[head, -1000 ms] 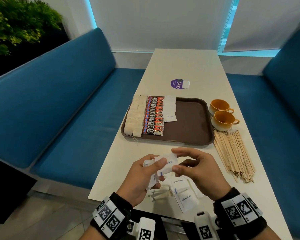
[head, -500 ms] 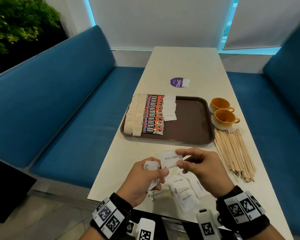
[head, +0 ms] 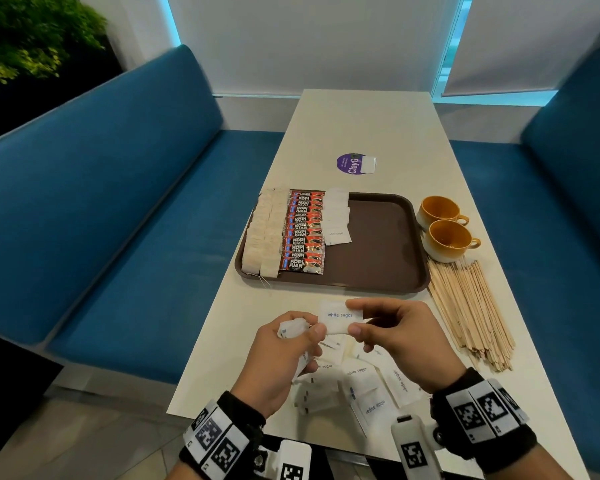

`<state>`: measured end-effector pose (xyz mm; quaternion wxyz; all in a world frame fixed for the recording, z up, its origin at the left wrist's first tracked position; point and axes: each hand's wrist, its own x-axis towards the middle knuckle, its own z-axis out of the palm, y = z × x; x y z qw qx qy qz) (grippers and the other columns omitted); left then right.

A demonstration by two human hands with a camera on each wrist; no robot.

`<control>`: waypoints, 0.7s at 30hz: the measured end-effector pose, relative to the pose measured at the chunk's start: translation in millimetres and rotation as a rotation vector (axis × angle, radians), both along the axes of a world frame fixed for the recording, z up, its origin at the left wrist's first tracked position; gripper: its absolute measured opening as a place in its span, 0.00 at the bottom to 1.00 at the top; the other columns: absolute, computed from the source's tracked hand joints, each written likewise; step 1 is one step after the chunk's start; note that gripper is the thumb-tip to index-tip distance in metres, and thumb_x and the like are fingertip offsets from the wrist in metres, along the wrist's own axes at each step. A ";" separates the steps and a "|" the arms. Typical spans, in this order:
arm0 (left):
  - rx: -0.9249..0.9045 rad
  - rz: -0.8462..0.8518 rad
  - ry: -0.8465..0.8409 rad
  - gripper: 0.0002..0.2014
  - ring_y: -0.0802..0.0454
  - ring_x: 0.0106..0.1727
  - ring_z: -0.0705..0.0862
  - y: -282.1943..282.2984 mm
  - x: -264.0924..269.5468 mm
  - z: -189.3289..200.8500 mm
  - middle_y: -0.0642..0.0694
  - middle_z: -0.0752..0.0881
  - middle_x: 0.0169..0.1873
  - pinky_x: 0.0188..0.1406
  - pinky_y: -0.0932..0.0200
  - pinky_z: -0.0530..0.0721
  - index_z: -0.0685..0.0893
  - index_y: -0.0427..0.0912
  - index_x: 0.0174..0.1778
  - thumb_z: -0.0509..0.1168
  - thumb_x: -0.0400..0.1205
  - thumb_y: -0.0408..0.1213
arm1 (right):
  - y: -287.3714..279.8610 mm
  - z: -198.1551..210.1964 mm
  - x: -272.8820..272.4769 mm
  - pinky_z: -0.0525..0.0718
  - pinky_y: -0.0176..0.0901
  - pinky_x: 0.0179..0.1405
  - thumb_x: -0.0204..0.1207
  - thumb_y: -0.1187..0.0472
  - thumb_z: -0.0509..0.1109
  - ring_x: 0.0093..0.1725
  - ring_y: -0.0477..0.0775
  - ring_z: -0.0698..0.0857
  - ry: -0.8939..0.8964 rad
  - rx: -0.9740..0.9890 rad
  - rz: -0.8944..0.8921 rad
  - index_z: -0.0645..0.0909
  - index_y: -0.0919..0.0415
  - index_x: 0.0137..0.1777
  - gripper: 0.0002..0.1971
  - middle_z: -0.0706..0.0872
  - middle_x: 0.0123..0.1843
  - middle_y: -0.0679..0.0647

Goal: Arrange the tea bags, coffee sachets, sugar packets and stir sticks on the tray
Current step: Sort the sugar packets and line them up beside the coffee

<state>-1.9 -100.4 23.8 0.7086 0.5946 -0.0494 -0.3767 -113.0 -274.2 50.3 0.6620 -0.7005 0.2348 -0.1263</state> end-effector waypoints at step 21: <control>-0.086 0.000 0.429 0.27 0.32 0.35 0.85 -3.6 41.1 -5.7 0.30 0.84 0.39 0.35 0.42 0.89 0.82 0.29 0.60 0.72 0.63 0.23 | -140.5 -54.5 190.3 0.91 0.45 0.51 0.72 0.74 0.81 0.41 0.51 0.88 0.395 -0.286 -0.041 0.92 0.52 0.48 0.14 0.91 0.47 0.56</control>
